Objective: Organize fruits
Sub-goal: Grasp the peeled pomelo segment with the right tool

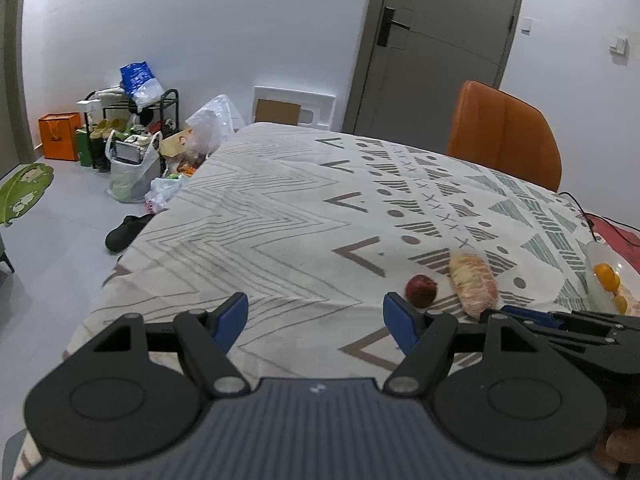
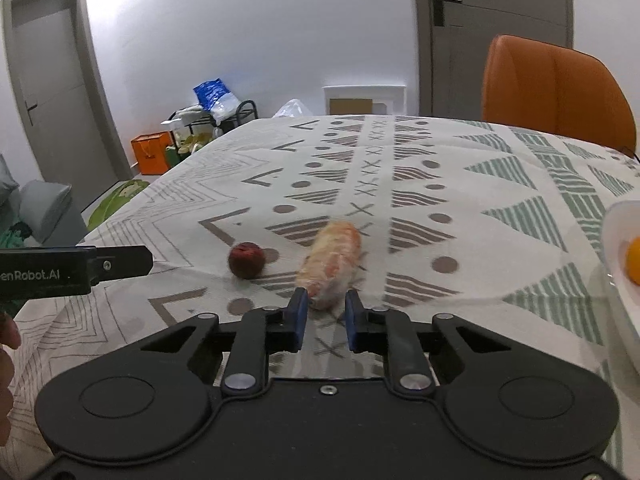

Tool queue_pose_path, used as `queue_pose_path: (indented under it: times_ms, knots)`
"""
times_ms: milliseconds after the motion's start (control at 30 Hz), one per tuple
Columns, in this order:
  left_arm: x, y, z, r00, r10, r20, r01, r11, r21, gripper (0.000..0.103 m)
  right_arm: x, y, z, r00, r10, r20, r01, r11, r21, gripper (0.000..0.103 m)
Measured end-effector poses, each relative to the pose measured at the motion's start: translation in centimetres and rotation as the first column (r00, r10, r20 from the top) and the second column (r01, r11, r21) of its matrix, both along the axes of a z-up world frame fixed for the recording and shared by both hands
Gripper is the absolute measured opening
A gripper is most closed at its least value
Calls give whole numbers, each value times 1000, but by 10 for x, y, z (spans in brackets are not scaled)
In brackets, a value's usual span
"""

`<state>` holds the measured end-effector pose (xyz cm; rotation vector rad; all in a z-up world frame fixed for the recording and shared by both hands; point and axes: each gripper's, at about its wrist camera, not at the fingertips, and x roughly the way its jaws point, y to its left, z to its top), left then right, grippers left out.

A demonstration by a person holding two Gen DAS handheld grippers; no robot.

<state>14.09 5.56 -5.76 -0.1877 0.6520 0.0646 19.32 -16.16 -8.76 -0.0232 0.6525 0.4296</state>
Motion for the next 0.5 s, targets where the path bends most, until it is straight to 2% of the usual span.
queue_pose_path:
  times_ms: [133,400,500]
  knots:
    - [4,-8,0,1000,-17,5,17,1000,-1,73,1,-11,1,1000,-24,-8,24,1000,12,21]
    - [10,-7,-4,1000,-9,1,9,1000,-15,73,6,-6,4,1000,9,13,-10,1000,16,50]
    - [11,-3,-5,1000,-6,0,6,1000,-26,73,12,4,3,1000,26,15,-26,1000,1,50]
